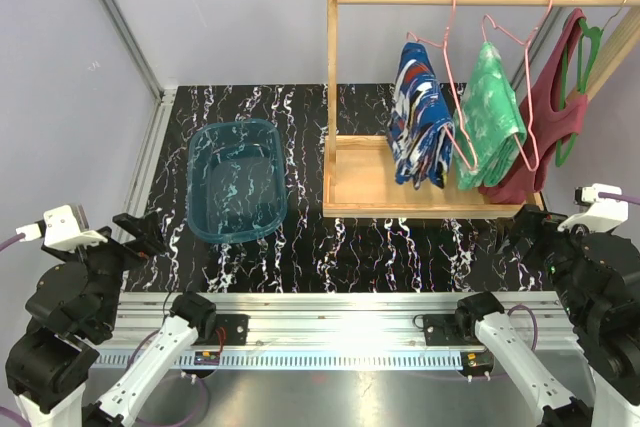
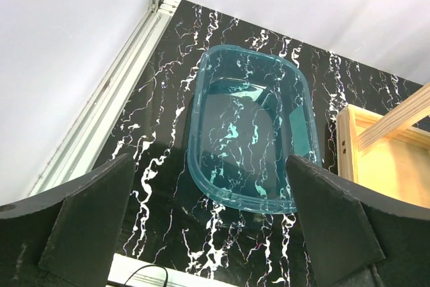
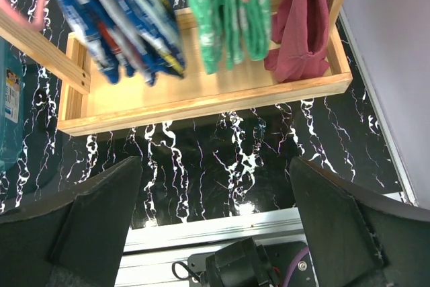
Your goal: Remove the trousers from the hanger
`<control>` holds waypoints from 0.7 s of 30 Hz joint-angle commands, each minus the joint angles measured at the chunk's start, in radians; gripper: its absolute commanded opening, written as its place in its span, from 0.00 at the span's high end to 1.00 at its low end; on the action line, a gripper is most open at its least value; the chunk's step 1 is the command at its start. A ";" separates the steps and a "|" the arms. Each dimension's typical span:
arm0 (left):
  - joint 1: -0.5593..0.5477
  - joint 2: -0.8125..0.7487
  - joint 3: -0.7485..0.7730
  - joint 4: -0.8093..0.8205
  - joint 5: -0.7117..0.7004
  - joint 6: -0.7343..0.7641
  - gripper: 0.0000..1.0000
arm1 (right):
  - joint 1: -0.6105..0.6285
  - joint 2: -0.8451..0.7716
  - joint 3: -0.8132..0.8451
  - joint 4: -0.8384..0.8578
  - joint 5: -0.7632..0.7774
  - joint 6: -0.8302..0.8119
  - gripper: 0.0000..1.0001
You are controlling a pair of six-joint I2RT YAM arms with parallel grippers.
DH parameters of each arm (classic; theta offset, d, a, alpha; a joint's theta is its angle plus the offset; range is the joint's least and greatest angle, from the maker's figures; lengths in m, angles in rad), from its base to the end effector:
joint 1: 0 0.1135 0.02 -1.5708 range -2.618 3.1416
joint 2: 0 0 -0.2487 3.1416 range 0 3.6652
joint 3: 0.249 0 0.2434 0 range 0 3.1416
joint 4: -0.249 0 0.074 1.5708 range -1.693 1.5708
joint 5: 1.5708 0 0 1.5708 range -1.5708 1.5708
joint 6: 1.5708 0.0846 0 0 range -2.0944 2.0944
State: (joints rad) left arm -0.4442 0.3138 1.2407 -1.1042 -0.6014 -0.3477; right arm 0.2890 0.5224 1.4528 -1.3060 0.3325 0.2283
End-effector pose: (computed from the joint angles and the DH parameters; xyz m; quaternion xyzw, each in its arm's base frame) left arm 0.0374 0.0352 0.3896 -0.1545 0.7408 -0.0268 0.6531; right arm 0.0467 -0.0149 0.4061 0.0683 0.8177 0.0097 0.5714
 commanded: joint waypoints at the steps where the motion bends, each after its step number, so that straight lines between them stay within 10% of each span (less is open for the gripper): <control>1: -0.004 -0.007 -0.001 0.053 0.032 0.016 0.01 | 0.007 0.022 0.038 0.039 -0.009 -0.020 0.01; 21: -0.002 0.042 -0.014 0.089 0.138 0.018 0.01 | 0.007 0.559 0.628 0.070 -0.392 -0.053 0.07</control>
State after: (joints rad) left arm -0.4442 0.3248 1.2354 -1.0649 -0.5007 -0.3435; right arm 0.2901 0.9916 2.0140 -1.2438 0.0296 0.1886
